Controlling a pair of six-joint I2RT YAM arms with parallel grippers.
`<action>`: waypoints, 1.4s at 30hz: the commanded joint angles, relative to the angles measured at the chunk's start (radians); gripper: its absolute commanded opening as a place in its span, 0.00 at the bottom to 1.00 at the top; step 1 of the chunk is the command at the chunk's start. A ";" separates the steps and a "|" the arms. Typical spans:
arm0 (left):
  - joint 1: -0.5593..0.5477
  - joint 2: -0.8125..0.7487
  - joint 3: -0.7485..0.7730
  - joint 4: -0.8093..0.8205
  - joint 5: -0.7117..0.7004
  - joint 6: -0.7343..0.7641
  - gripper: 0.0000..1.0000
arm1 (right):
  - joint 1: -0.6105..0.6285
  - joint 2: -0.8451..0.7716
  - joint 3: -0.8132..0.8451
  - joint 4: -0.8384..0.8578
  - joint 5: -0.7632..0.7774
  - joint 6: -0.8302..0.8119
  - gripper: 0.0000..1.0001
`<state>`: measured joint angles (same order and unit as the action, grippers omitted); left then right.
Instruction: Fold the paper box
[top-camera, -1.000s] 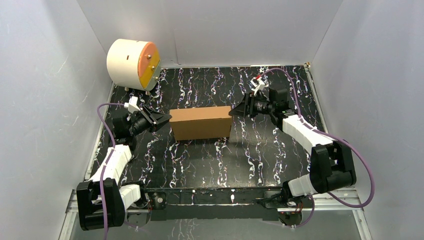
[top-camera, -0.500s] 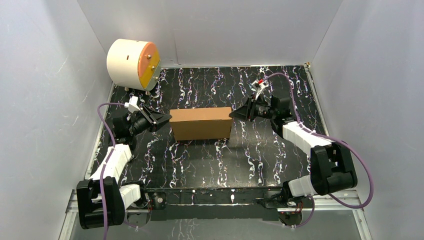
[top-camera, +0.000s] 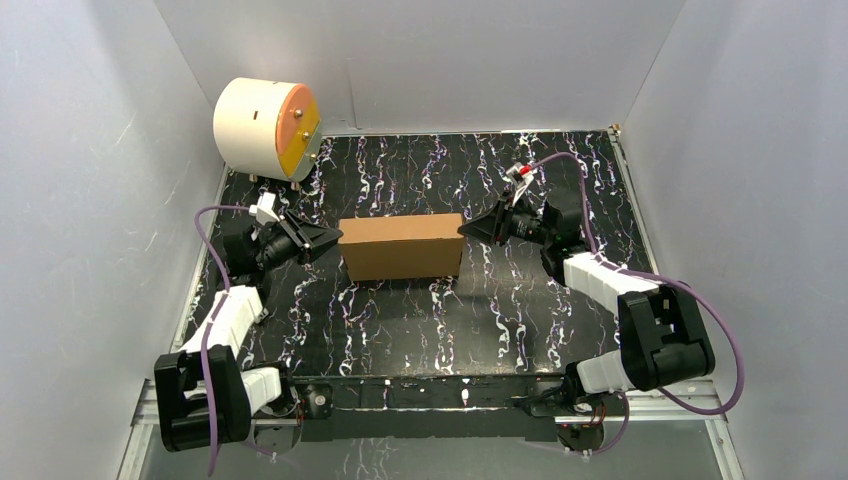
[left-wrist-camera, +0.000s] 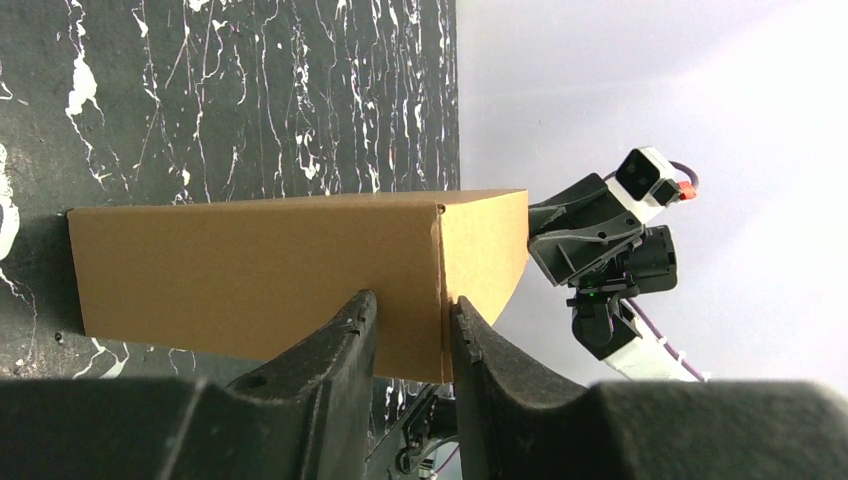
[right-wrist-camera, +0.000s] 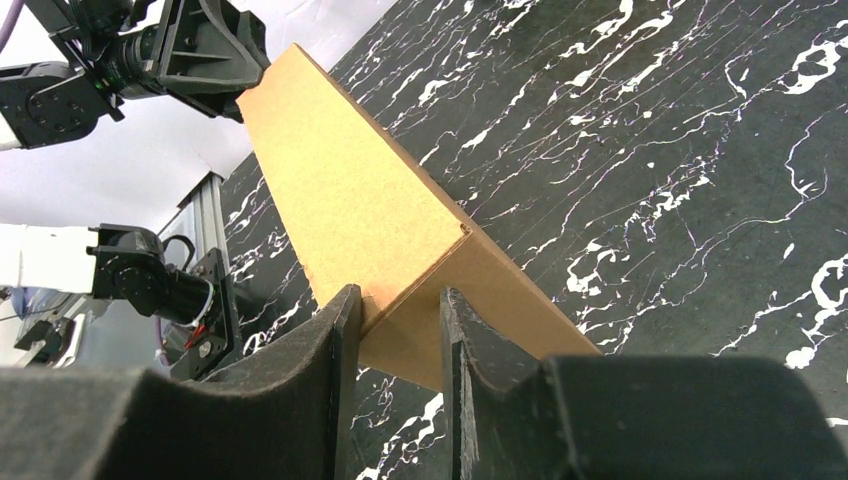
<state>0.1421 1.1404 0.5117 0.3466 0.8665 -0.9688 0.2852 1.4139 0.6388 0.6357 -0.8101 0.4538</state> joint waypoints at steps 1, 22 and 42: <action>0.041 0.036 -0.135 -0.171 -0.094 0.040 0.02 | -0.001 0.097 -0.070 -0.303 0.083 -0.107 0.24; 0.050 -0.059 0.119 -0.454 -0.196 0.256 0.31 | -0.001 0.001 0.222 -0.501 0.031 -0.129 0.50; -0.297 -0.052 0.540 -0.660 -0.397 0.770 0.91 | -0.002 -0.393 0.262 -0.727 0.206 -0.257 0.98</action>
<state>-0.0822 1.0840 0.9840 -0.2737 0.5095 -0.3798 0.2882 1.1305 0.9337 -0.0753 -0.6586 0.2535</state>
